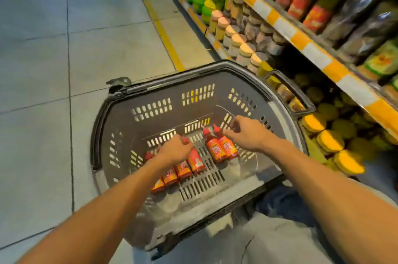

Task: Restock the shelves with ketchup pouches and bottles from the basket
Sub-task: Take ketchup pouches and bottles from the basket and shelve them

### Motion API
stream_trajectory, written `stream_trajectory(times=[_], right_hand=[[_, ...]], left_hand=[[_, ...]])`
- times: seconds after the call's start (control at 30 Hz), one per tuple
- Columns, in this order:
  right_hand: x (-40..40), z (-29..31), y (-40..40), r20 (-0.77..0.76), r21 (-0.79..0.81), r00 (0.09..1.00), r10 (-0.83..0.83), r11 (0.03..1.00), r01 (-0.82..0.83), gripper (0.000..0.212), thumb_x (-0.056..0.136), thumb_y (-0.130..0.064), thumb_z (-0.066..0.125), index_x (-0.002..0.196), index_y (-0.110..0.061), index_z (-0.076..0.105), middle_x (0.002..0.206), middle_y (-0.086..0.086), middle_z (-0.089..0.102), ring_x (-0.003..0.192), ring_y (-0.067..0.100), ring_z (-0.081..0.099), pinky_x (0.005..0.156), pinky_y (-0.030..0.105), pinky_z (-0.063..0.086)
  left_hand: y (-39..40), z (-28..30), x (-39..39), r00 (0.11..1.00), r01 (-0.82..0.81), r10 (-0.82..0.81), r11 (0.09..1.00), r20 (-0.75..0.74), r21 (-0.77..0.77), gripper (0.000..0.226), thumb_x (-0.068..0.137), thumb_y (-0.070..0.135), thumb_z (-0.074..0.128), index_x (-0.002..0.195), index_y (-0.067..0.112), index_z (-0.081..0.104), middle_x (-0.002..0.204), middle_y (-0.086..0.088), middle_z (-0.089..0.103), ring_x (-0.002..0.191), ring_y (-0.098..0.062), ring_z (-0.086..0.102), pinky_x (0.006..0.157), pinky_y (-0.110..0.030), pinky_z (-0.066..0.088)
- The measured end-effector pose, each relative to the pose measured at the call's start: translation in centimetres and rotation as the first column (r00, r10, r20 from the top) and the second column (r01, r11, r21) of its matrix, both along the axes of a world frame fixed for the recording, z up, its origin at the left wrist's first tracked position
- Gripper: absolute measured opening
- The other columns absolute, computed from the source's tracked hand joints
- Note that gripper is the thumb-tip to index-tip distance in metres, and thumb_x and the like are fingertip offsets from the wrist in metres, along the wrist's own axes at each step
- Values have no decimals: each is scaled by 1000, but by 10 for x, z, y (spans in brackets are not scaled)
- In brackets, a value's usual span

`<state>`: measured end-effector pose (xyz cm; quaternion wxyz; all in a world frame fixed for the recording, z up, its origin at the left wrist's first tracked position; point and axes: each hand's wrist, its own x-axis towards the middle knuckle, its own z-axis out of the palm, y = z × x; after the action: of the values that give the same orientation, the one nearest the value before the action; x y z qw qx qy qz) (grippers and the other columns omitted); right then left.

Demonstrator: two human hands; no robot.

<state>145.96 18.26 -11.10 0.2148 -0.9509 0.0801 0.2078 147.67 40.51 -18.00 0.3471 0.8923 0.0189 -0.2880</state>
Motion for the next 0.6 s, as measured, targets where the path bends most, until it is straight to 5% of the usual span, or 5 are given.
stream_trajectory(times=[0.17, 0.27, 0.33, 0.5, 0.6], right_hand=[[34, -59, -15, -169, -56, 983, 75, 995, -86, 44, 95, -49, 60, 116, -12, 52, 108, 10, 63, 101, 33, 59, 77, 38, 45], [48, -94, -25, -240, -71, 968, 73, 993, -92, 55, 96, -48, 60, 131, -6, 50, 126, 18, 62, 112, 36, 59, 90, 42, 49], [53, -114, -30, -292, -91, 951, 101, 987, -133, 56, 96, -46, 62, 132, -5, 49, 128, 19, 62, 114, 36, 59, 89, 39, 48], [77, -165, -22, -315, -54, 918, 239, 962, -269, 57, 91, -46, 69, 130, -8, 51, 128, 17, 64, 114, 35, 61, 95, 38, 49], [95, -191, -14, -312, -136, 889, 335, 911, -390, 47, 91, -52, 65, 111, -12, 51, 128, 19, 62, 108, 34, 59, 90, 37, 47]], left_hand=[[-15, -55, 14, 992, -86, 83, 996, -95, -28, 46, 94, 46, 60, 122, 10, 55, 115, -12, 66, 106, -31, 63, 88, -38, 52], [-23, -90, 25, 985, -110, 115, 993, -126, 50, 28, 96, 39, 57, 84, 15, 58, 83, -4, 66, 73, -19, 62, 62, -29, 49], [-28, -108, 31, 980, -103, 119, 990, -160, 99, 39, 97, 43, 54, 69, 16, 55, 74, -5, 65, 64, -18, 60, 56, -27, 46], [-44, -144, 49, 943, 60, 12, 977, -332, 207, 59, 103, 55, 36, 123, 6, 62, 138, -20, 57, 127, -34, 52, 103, -37, 38], [-50, -164, 54, 929, 86, 25, 956, -369, 280, 49, 104, 43, 44, 134, 6, 56, 139, -14, 56, 121, -31, 52, 111, -37, 37]])
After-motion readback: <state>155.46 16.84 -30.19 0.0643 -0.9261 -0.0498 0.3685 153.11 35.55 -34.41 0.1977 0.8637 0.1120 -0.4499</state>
